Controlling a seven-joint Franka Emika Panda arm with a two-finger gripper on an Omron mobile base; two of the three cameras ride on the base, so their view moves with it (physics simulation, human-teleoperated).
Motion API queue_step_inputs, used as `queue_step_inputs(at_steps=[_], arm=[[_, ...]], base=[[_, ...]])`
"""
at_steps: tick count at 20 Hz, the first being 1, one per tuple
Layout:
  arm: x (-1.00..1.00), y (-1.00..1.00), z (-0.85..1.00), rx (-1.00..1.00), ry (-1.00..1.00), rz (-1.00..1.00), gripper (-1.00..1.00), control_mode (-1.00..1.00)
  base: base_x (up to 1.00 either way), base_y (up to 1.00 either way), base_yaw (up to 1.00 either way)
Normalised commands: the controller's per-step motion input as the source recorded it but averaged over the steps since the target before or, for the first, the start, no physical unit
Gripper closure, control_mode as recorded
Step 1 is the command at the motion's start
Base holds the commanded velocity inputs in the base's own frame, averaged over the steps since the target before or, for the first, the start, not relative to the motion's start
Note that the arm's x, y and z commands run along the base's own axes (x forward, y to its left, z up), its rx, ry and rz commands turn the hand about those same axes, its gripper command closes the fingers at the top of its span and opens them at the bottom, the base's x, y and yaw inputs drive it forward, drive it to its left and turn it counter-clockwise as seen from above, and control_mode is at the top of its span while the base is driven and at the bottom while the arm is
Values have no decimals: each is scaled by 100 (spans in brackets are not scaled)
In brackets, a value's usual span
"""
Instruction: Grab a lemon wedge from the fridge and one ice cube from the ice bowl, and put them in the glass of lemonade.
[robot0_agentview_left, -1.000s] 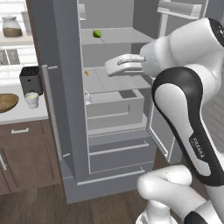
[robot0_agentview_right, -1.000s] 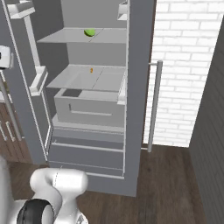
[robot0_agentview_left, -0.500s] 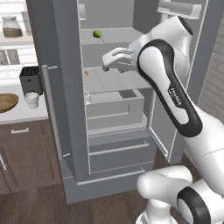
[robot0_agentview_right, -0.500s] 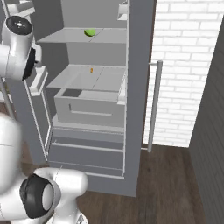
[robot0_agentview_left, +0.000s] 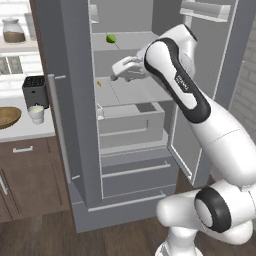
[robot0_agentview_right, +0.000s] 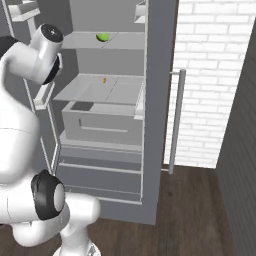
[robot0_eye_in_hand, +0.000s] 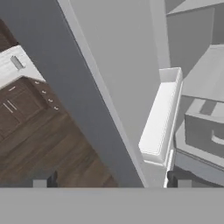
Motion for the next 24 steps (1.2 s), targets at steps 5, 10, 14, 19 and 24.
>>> queue_step_inputs(at_steps=[5,10,14,19,24], arm=[[60,33,-24,8,0,5,-100,-100],[74,29,-8,10,0,6,-100,-100],[54,31,0,3,0,3,-100,-100],[9,52,0,1,0,10,-100,-100],[0,68,0,0,0,11,-100,-100]], base=[[0,0,0],[0,0,0],[0,0,0],[0,0,0],[0,0,0]])
